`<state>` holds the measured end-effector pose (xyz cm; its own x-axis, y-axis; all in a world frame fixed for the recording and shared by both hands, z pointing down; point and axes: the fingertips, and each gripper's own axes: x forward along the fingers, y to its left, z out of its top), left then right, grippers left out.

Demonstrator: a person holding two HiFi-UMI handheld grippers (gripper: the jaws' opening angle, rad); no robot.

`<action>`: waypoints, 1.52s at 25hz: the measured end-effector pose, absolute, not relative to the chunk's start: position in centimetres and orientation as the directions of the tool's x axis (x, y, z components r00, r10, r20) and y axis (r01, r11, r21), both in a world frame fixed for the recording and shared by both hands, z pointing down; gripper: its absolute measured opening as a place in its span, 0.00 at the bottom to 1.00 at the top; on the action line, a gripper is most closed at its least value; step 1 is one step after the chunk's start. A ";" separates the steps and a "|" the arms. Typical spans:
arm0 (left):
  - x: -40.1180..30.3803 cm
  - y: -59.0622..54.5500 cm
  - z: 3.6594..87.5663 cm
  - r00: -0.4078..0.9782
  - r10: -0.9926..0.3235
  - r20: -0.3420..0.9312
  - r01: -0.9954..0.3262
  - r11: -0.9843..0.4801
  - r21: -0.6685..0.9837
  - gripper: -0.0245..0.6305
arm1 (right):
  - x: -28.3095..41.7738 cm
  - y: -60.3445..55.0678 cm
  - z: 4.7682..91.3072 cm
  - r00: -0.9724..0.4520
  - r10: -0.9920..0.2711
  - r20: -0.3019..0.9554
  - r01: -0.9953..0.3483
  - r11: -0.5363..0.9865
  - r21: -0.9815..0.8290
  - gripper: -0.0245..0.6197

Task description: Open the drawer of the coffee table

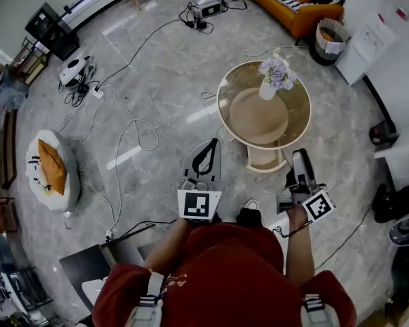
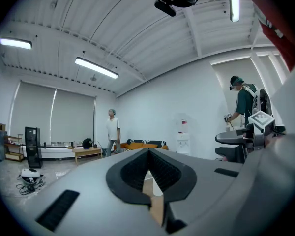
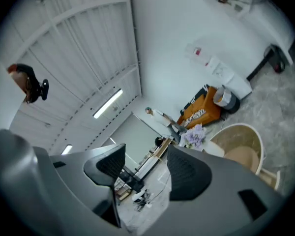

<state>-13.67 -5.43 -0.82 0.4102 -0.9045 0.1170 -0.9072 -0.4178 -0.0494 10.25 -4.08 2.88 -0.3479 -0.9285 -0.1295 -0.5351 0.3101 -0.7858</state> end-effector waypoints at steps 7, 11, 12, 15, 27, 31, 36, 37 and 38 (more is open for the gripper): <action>-15.0 -5.4 -4.1 0.400 -0.913 0.075 -0.911 -0.406 -0.075 0.06 | 9.8 -4.0 -3.8 -0.225 -0.974 -0.017 -0.885 0.212 -0.415 0.46; -15.4 -5.8 -4.9 0.401 -0.916 0.001 -0.911 -0.399 -0.101 0.06 | 8.3 -4.3 -5.5 -0.177 -0.984 0.018 -0.975 0.173 -0.141 0.46; -15.5 -5.8 -5.1 0.400 -0.916 -0.001 -0.912 -0.398 -0.099 0.06 | 7.8 -4.3 -5.6 -0.180 -0.983 0.026 -0.980 0.177 -0.092 0.46; -15.8 -5.9 -5.3 0.398 -0.917 0.033 -0.913 -0.399 -0.089 0.06 | 6.3 -4.4 -5.8 -0.190 -0.981 0.038 -0.982 0.191 0.004 0.46; -15.6 -6.1 -5.6 0.406 -0.912 0.049 -0.905 -0.409 -0.118 0.06 | 5.6 -4.7 -6.5 -0.180 -0.984 -0.010 -0.983 0.179 0.042 0.07; -15.3 -6.1 -5.8 0.404 -0.914 0.037 -0.909 -0.406 -0.094 0.06 | 5.5 -4.9 -6.2 -0.191 -0.982 0.006 -0.980 0.191 0.049 0.07; -14.7 -6.5 -6.0 0.409 -0.912 0.036 -0.906 -0.411 -0.105 0.06 | 6.0 -5.4 -6.0 -0.190 -0.982 0.015 -0.980 0.190 0.051 0.07; -14.5 -6.5 -6.0 0.409 -0.912 0.036 -0.906 -0.411 -0.106 0.06 | 6.2 -5.5 -5.9 -0.191 -0.982 0.016 -0.980 0.191 0.049 0.07; -14.3 -6.6 -6.0 0.409 -0.912 0.035 -0.906 -0.410 -0.105 0.06 | 6.4 -5.5 -5.9 -0.191 -0.981 0.016 -0.980 0.192 0.049 0.07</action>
